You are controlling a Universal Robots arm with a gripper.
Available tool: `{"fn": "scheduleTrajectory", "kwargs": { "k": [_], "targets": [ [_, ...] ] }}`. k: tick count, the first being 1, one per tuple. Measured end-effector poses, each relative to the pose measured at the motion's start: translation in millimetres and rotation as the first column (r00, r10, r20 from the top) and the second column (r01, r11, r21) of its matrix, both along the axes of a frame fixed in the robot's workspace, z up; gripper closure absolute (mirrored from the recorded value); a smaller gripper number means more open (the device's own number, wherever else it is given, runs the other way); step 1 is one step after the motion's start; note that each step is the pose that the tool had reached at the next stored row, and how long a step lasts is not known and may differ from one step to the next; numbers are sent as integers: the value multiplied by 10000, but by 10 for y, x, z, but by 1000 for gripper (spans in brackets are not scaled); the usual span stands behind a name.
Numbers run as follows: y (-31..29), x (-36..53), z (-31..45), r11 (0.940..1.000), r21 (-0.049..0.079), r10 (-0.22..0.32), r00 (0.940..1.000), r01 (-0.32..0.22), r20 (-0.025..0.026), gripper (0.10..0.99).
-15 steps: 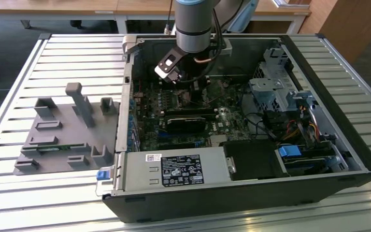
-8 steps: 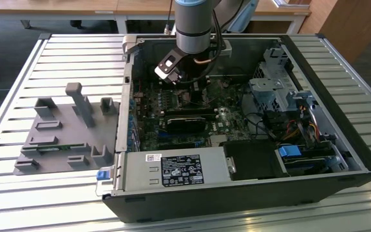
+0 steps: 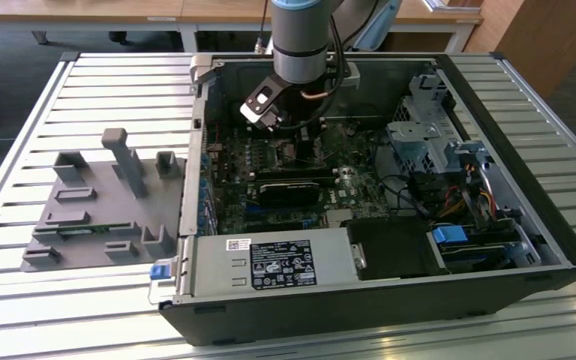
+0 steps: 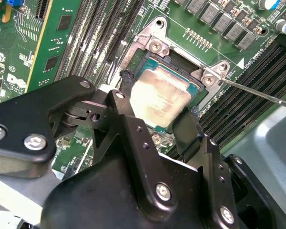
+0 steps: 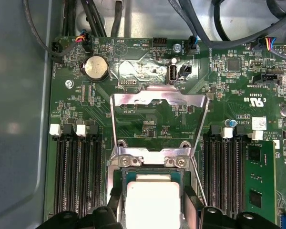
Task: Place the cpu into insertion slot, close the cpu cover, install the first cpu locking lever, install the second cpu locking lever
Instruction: 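Place the cpu into insertion slot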
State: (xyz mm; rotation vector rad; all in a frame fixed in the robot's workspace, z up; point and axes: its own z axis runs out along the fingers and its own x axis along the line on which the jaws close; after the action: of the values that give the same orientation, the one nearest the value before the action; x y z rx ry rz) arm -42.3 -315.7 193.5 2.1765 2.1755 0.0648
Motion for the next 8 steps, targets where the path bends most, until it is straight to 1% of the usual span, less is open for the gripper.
{"fn": "scheduleTrajectory", "kwargs": {
  "k": [1,8],
  "targets": [
    [0,0,0,10000,0,0,10000,0,0,471],
    [5,0,-2,10000,33,-2,10000,2,0,471]
  ]
}}
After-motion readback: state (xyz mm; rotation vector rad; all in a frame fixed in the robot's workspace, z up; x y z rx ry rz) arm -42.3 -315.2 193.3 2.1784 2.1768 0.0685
